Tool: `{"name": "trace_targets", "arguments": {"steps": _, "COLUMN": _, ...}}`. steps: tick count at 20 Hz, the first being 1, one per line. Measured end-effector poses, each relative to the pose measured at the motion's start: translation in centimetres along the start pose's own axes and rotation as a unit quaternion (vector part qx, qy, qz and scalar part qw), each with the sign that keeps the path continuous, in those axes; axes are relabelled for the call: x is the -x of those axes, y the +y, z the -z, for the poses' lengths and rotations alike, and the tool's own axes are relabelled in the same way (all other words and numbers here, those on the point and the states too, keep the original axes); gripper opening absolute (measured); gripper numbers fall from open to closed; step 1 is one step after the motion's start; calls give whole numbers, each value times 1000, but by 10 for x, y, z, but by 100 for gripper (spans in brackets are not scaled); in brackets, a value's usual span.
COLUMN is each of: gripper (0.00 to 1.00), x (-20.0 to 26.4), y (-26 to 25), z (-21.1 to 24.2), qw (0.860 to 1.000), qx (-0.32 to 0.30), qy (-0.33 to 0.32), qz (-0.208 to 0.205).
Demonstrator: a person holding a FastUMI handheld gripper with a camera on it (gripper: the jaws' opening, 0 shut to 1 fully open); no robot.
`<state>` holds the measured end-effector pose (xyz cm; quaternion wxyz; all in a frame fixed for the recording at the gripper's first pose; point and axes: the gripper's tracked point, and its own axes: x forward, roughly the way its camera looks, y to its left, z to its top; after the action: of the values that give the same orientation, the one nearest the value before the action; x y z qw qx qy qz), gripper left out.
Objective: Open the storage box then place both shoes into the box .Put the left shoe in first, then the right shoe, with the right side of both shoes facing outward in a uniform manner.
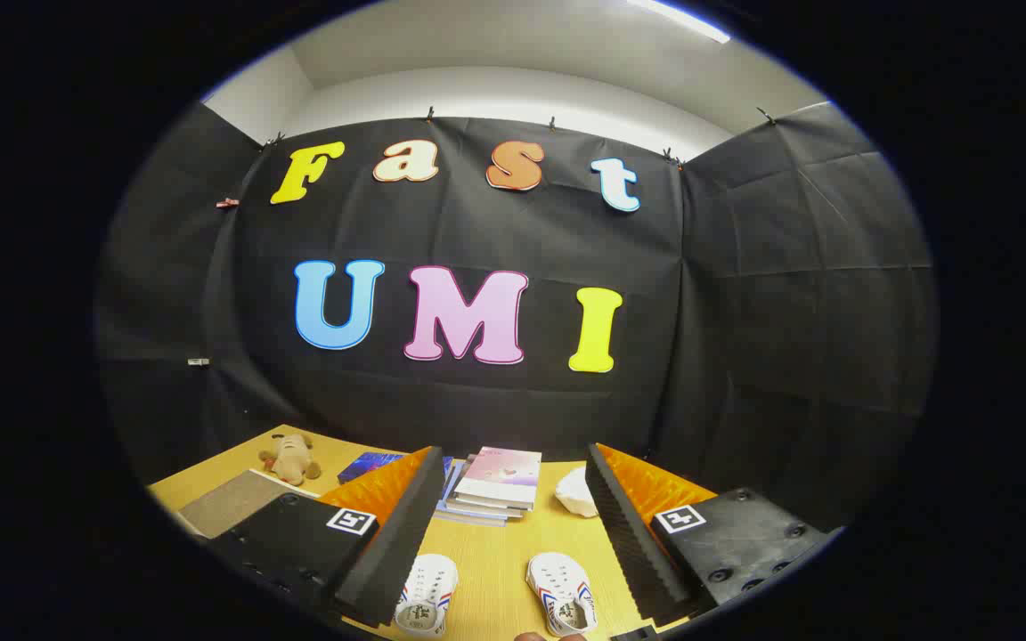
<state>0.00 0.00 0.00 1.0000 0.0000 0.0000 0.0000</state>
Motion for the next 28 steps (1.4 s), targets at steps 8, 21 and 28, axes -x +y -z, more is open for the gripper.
{"name": "trace_targets", "arguments": {"steps": 8, "gripper": 97, "x": 5, "y": 13, "z": -10, "qw": 999, "qx": 27, "qy": 12, "qz": -12}}
{"name": "trace_targets", "arguments": {"steps": 21, "gripper": 97, "x": 22, "y": 58, "z": -6, "qw": 999, "qx": 14, "qy": 30, "qz": -4}}
{"name": "trace_targets", "arguments": {"steps": 28, "gripper": 98, "x": 7, "y": 68, "z": 37, "qw": 993, "qx": -16, "qy": 107, "qz": -51}}
